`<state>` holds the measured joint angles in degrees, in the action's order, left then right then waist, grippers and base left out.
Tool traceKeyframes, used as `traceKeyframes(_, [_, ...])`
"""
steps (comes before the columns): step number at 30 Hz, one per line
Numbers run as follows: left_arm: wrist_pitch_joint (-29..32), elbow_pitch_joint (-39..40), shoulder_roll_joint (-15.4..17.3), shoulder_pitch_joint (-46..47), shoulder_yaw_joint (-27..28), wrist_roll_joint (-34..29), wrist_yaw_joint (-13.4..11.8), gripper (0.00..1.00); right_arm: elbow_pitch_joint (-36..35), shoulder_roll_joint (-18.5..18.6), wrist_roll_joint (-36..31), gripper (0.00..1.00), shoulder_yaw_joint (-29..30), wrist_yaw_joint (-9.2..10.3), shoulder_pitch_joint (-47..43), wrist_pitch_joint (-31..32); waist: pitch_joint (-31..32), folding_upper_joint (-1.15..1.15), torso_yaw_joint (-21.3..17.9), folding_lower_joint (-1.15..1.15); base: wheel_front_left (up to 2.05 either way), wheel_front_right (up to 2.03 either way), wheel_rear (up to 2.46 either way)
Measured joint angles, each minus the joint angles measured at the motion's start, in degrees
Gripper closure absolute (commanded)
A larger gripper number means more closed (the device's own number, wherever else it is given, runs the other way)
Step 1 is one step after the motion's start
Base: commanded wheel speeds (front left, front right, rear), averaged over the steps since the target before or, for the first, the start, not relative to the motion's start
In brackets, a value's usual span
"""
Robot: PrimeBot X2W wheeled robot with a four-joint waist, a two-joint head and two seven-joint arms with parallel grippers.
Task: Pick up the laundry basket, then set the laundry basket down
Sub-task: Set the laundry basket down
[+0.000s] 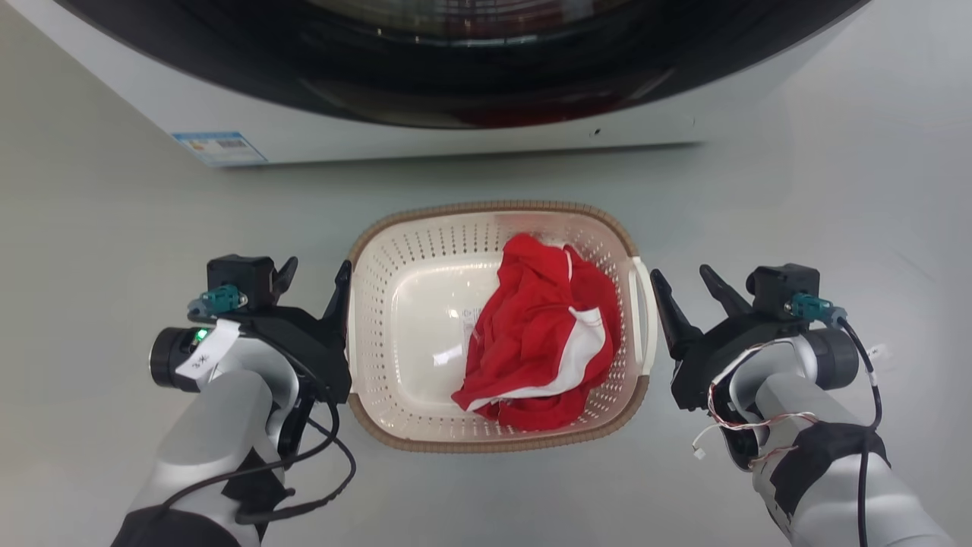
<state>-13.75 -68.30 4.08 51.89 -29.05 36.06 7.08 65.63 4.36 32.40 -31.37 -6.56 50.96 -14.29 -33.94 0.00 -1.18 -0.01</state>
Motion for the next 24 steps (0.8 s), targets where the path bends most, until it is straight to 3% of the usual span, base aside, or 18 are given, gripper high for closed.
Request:
traceKeyframes(7, [-0.54,2.37,0.71,-3.83,-0.23,-0.51,0.01,0.00,-4.58,0.67,0.02,0.00,2.11,0.13,-4.91,0.00,5.89,0.00,-0.42,0.00,0.00,0.00,0.00])
traceKeyframes(16, [-0.54,7.79,1.35,-9.66,0.54,-1.11,-0.20,0.00,-10.25,2.72,-0.09,0.00,4.74,2.11,-12.43,0.00,13.56,0.00,-0.70,-0.01,0.00,0.00,0.00])
traceKeyframes(24, [-0.55,14.90,2.44,-16.39,1.40,-2.07,-2.68,0.00,-17.22,3.93,-1.33,0.00,5.73,3.63,-19.20,0.00,20.27,-0.01,-0.60,0.00,0.00,0.00,0.00])
